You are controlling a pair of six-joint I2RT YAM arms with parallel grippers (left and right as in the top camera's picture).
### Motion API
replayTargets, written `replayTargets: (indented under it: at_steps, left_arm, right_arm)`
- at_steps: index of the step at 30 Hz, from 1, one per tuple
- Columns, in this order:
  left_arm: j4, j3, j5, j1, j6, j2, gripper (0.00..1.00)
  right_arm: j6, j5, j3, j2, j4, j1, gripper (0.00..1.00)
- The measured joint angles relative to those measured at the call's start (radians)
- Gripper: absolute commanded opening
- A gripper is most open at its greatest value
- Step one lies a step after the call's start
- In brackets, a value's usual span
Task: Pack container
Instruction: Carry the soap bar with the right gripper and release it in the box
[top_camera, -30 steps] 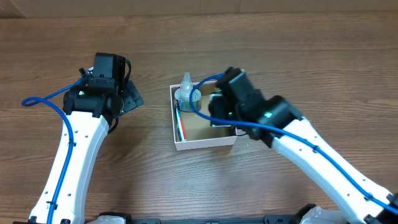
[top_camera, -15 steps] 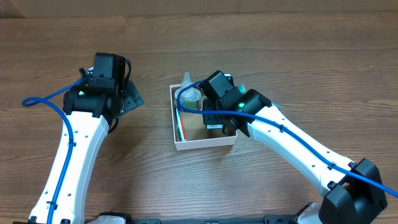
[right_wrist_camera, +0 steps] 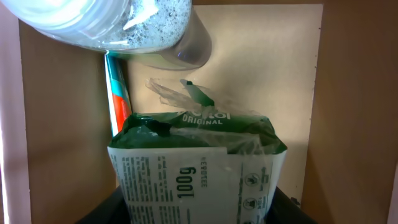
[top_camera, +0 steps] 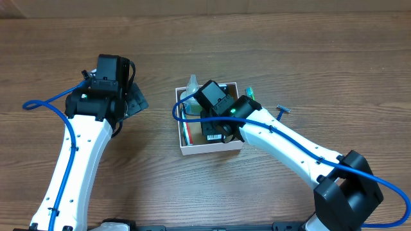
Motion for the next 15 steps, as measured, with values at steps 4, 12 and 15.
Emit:
replayTargets:
  at_steps: [4,12,15]
  left_arm:
    - [0.0,0.0,0.0,0.0,0.0,0.0,1.0]
    - [0.0,0.0,0.0,0.0,0.0,0.0,1.0]
    - [0.0,0.0,0.0,0.0,0.0,0.0,1.0]
  right_arm:
    - [0.003,0.0,0.0,0.0,-0.003,0.0,0.58]
    - [-0.019,-0.018,0.024,-0.015,-0.048,0.0,0.68]
    - [-0.023,-0.017,0.042,-0.072,-0.085,0.0,0.7]
